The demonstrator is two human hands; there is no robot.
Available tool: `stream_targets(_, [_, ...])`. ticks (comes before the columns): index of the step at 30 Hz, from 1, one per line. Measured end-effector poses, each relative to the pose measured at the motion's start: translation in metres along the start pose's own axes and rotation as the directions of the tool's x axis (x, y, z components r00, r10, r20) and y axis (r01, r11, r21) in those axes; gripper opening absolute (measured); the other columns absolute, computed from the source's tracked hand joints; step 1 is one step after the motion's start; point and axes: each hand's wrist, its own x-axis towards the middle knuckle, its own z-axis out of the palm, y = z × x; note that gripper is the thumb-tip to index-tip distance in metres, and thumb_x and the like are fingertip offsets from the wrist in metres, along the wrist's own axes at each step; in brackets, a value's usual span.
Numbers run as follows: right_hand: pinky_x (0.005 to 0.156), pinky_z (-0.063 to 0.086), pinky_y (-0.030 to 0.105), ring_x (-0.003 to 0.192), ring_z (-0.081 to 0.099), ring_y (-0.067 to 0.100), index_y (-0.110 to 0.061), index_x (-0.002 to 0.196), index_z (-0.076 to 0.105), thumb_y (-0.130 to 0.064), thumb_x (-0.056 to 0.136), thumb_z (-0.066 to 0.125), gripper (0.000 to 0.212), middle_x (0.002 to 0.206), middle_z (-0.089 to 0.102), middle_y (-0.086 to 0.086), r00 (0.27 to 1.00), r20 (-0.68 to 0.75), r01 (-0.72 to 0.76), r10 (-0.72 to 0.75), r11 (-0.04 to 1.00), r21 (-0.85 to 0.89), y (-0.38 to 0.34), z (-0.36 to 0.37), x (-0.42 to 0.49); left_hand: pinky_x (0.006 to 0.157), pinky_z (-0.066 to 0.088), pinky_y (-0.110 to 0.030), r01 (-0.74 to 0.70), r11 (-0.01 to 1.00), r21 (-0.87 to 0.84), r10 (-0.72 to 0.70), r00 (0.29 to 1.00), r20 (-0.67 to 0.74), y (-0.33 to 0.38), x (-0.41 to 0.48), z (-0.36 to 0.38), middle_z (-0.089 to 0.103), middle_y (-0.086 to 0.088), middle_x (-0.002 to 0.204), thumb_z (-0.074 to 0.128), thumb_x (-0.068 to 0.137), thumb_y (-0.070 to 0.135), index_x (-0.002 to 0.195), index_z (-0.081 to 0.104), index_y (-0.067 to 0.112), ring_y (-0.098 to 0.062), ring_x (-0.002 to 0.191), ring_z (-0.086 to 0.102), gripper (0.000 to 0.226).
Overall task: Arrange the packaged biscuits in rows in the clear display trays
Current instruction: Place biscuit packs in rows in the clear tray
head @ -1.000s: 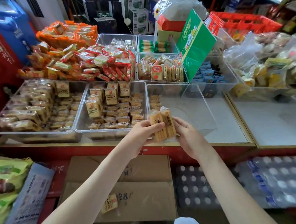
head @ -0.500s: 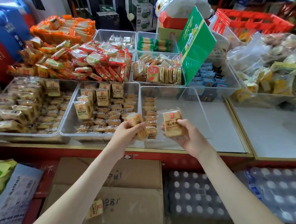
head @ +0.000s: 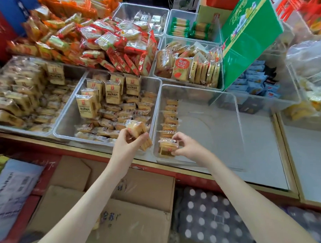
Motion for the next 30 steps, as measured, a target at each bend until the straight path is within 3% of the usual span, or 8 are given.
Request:
stream_targets(8, [0.082, 0.045, 0.03, 0.107, 0.047, 0.021, -0.012, 0.126, 0.035, -0.014, 0.081, 0.076, 0.061, 0.126, 0.039, 0.006, 0.999, 0.022, 0.032, -0.023, 0.817, -0.576, 0.005, 0.019, 0.029, 0.059, 0.041, -0.004, -0.045, 0.999, 0.018, 0.045, 0.999, -0.003, -0.007, 0.003, -0.001, 0.057, 0.006, 0.085, 0.072, 0.088, 0.024, 0.099, 0.055, 0.013, 0.011, 0.063, 0.054, 0.023])
stream_targets(11, [0.09, 0.046, 0.031, 0.115, 0.046, 0.021, -0.014, 0.138, 0.026, -0.018, 0.081, 0.077, 0.076, 0.133, 0.037, 0.006, 0.999, 0.05, 0.03, -0.004, 0.848, -0.529, 0.001, 0.015, 0.027, 0.061, 0.043, -0.004, -0.046, 0.998, 0.033, 0.046, 0.999, 0.005, -0.004, 0.001, -0.001, 0.06, 0.005, 0.091, 0.072, 0.087, 0.024, 0.104, 0.056, 0.014, 0.013, 0.066, 0.056, 0.026])
stream_targets(15, [0.073, 0.042, 0.017, 0.093, 0.054, 0.008, -0.024, 0.123, 0.044, -0.009, 0.089, 0.068, 0.044, 0.108, 0.05, -0.006, 0.995, 0.063, 0.092, -0.075, 0.939, -0.333, 0.001, 0.002, 0.02, 0.066, 0.047, -0.008, -0.074, 0.996, 0.045, 0.073, 0.997, 0.029, -0.002, 0.0, 0.001, 0.064, 0.0, 0.098, 0.073, 0.086, 0.023, 0.102, 0.056, 0.019, 0.009, 0.074, 0.06, 0.024])
stream_targets(19, [0.079, 0.046, 0.027, 0.093, 0.053, 0.016, -0.024, 0.09, 0.048, -0.007, 0.092, 0.062, 0.022, 0.101, 0.046, -0.006, 0.987, 0.094, 0.158, -0.129, 0.857, -0.49, 0.009, 0.003, 0.019, 0.073, 0.051, -0.013, -0.122, 0.987, 0.1, 0.117, 0.992, 0.053, 0.0, 0.001, 0.009, 0.065, 0.005, 0.099, 0.075, 0.085, 0.024, 0.1, 0.055, 0.027, 0.002, 0.084, 0.063, 0.025])
stream_targets(22, [0.092, 0.044, 0.033, 0.102, 0.041, 0.014, -0.021, 0.094, 0.051, -0.013, 0.092, 0.064, 0.015, 0.109, 0.044, -0.002, 0.984, 0.089, 0.176, -0.154, 0.775, -0.607, 0.01, 0.004, 0.024, 0.07, 0.05, -0.011, -0.15, 0.98, 0.133, 0.145, 0.988, 0.044, 0.003, -0.002, 0.015, 0.065, 0.007, 0.096, 0.075, 0.084, 0.024, 0.097, 0.053, 0.028, -0.003, 0.086, 0.063, 0.026])
stream_targets(24, [0.097, 0.038, 0.026, 0.107, 0.035, 0.01, -0.021, 0.103, 0.062, -0.019, 0.091, 0.066, 0.013, 0.113, 0.044, -0.003, 0.972, 0.028, 0.212, -0.234, 0.815, -0.539, 0.003, 0.0, 0.022, 0.067, 0.048, -0.01, -0.175, 0.968, 0.177, 0.172, 0.985, 0.034, 0.004, -0.002, 0.018, 0.063, 0.005, 0.095, 0.076, 0.084, 0.026, 0.095, 0.052, 0.027, -0.004, 0.083, 0.061, 0.027])
stream_targets(27, [0.084, 0.043, 0.01, 0.102, 0.051, 0.004, -0.027, 0.11, 0.061, -0.03, 0.092, 0.064, 0.018, 0.114, 0.053, -0.007, 0.956, -0.134, 0.254, -0.262, 0.964, -0.074, -0.025, -0.009, 0.003, 0.067, 0.046, -0.011, -0.242, 0.929, 0.279, 0.252, 0.968, 0.002, 0.007, 0.004, 0.025, 0.06, 0.004, 0.097, 0.077, 0.082, 0.032, 0.1, 0.052, 0.023, -0.007, 0.084, 0.058, 0.032])
stream_targets(30, [0.086, 0.051, 0.018, 0.105, 0.062, 0.005, -0.028, 0.124, 0.055, -0.039, 0.086, 0.064, 0.041, 0.118, 0.063, -0.005, 0.97, -0.025, 0.235, -0.242, 0.908, 0.346, -0.045, -0.011, -0.013, 0.076, 0.05, -0.019, -0.307, 0.865, 0.398, 0.332, 0.943, 0.005, 0.011, 0.014, 0.04, 0.059, 0.004, 0.103, 0.079, 0.079, 0.033, 0.114, 0.053, 0.019, -0.01, 0.093, 0.057, 0.047])
